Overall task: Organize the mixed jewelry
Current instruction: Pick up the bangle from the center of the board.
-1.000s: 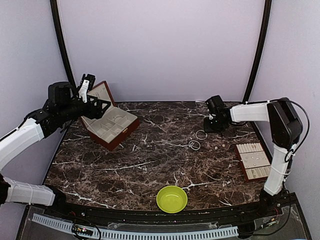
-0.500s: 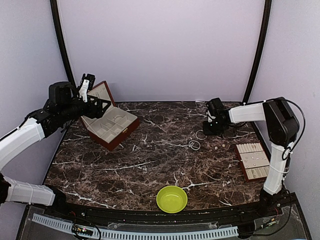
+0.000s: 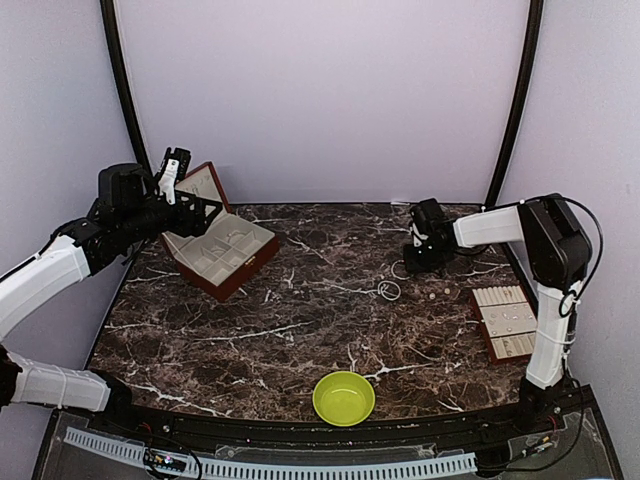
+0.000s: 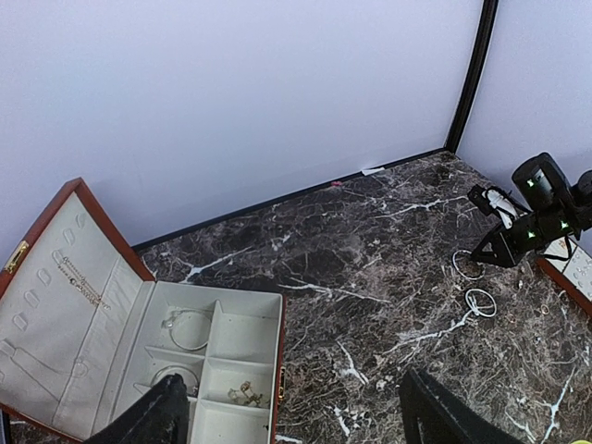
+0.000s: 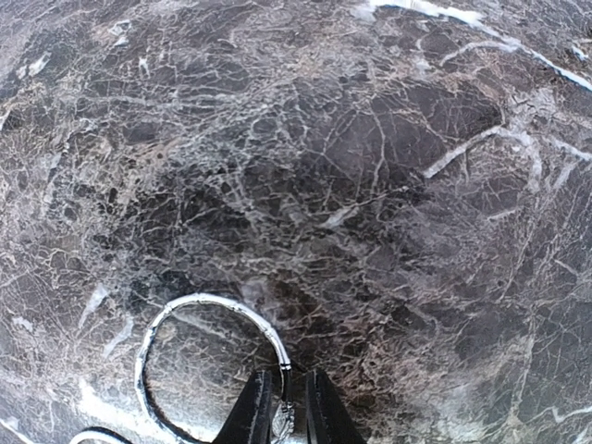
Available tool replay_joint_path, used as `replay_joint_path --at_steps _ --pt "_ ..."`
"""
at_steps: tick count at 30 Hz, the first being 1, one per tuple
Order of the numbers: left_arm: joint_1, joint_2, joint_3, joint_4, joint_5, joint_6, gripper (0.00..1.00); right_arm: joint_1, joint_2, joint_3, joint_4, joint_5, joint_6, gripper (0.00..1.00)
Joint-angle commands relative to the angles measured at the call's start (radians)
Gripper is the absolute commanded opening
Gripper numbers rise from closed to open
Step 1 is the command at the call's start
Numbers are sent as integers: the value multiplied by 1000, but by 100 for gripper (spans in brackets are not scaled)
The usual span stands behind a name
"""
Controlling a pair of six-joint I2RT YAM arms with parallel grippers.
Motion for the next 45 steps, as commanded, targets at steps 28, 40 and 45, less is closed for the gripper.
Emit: replay_joint_path --at_steps 28,40,45 --pt "1 -19 -15 30 3 -14 81 13 65 55 47 67 -23 3" --pt "1 -32 -25 38 -30 -2 82 12 -32 -32 179 60 11 0" --pt "1 -22 -26 39 -31 -1 82 11 -90 -61 209 55 2 0"
